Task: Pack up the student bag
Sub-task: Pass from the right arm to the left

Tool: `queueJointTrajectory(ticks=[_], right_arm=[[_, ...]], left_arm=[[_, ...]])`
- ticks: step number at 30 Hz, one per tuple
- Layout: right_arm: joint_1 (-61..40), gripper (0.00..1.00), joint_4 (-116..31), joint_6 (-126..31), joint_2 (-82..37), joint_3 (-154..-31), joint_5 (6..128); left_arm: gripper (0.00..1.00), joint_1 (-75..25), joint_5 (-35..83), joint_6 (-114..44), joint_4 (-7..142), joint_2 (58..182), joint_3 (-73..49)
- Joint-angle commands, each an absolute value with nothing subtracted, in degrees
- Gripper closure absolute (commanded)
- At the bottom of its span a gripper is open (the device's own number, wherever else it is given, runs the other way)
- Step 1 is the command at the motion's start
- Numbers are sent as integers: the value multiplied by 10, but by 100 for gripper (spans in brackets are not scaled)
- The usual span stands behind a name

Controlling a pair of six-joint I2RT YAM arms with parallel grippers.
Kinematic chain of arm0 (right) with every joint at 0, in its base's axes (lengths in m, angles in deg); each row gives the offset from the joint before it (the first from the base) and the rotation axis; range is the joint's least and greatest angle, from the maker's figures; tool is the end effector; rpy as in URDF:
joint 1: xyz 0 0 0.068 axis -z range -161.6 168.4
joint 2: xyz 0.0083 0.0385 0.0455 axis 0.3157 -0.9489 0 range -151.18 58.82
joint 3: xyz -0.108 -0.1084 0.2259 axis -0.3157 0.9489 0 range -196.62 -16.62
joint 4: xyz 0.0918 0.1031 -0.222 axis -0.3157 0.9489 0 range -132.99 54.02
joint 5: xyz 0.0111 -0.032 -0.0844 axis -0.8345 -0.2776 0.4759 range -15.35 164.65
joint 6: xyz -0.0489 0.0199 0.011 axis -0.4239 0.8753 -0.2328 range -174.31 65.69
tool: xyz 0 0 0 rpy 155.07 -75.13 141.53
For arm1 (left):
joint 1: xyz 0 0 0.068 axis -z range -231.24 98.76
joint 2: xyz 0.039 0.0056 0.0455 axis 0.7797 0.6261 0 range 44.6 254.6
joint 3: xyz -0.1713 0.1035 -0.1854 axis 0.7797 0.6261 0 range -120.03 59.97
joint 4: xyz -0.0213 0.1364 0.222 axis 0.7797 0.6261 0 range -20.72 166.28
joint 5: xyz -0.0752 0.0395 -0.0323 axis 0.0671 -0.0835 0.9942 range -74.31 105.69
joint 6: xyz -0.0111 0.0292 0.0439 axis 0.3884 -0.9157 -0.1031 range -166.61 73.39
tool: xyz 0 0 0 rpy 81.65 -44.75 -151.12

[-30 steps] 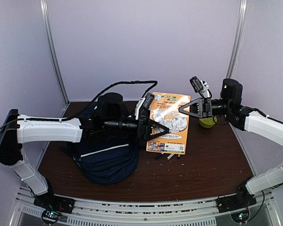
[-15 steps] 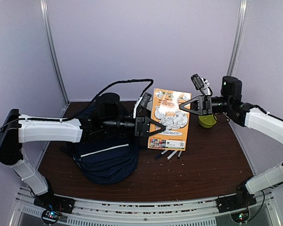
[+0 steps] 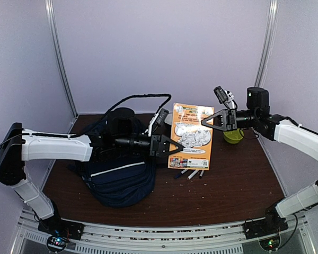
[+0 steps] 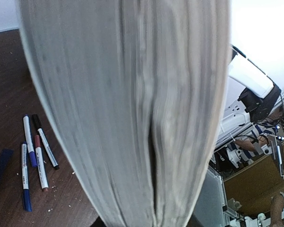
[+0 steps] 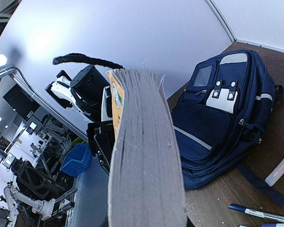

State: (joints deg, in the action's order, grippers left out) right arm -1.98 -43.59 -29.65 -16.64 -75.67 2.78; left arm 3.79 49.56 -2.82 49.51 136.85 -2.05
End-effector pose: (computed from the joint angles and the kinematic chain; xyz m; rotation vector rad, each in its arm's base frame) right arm 0.2577 0.1320 0.3343 -0.8875 1.7731 1.6678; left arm 0.1982 -0.3178 0.2870 0.7087 1.9650 -1.6808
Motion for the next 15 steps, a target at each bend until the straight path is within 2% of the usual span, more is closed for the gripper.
queueJointTrajectory(ticks=[1,5,7,12,15], right_arm=[[-3,100,-464,-292,-173,-776,59],[-4,100,-468,-291,-175,-772,63],[-3,97,-472,-292,-178,-772,64],[-2,61,-367,-405,-173,-805,85],[-6,50,-283,-494,-167,-840,130]], left_arm=[[72,40,513,-30,451,1341,-13],[100,40,509,-29,448,1339,-9],[100,40,500,-27,456,1333,-5],[100,34,436,-33,575,1266,4],[100,25,364,-41,729,1193,2]])
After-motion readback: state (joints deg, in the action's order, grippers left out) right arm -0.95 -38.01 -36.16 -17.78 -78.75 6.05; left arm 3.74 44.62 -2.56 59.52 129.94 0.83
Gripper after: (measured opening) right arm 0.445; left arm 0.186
